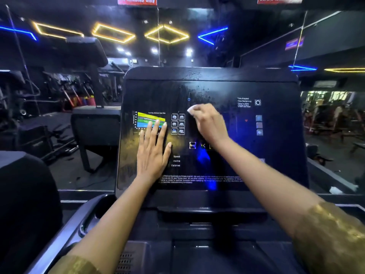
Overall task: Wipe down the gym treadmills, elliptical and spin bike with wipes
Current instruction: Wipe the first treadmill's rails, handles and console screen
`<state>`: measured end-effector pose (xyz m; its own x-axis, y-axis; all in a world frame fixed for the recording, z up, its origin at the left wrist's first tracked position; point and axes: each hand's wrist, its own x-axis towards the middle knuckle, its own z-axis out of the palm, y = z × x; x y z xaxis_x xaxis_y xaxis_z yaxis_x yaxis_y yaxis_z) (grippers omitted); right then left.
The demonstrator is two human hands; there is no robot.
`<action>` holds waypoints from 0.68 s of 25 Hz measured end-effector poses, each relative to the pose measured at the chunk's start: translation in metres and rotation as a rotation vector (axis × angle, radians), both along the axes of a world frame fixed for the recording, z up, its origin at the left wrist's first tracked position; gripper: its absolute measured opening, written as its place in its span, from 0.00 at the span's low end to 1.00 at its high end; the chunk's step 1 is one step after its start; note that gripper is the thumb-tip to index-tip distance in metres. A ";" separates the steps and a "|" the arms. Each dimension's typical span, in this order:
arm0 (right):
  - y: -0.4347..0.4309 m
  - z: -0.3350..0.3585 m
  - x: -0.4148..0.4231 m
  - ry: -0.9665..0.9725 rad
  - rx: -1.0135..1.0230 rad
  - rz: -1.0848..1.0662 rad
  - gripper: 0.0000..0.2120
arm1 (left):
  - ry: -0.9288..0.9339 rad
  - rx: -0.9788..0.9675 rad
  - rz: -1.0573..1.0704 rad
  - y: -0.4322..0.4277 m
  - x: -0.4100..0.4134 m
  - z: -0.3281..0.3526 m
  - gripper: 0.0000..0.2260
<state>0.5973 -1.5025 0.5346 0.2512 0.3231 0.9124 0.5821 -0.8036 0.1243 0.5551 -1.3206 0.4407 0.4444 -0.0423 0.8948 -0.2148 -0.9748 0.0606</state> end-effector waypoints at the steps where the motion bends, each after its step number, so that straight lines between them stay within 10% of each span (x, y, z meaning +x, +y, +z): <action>1: 0.005 -0.013 -0.004 -0.004 -0.048 -0.025 0.11 | 0.002 0.010 0.008 -0.001 0.005 0.005 0.25; 8: -0.022 -0.107 -0.044 -0.078 -0.420 0.158 0.13 | 0.026 0.055 0.096 -0.005 0.021 0.005 0.26; 13: -0.003 0.011 0.001 -0.179 -0.137 0.243 0.13 | 0.011 0.065 0.132 -0.006 0.021 0.003 0.26; 17: 0.033 0.075 0.049 -0.341 -0.372 0.192 0.15 | 0.010 0.074 0.147 -0.007 0.020 0.002 0.27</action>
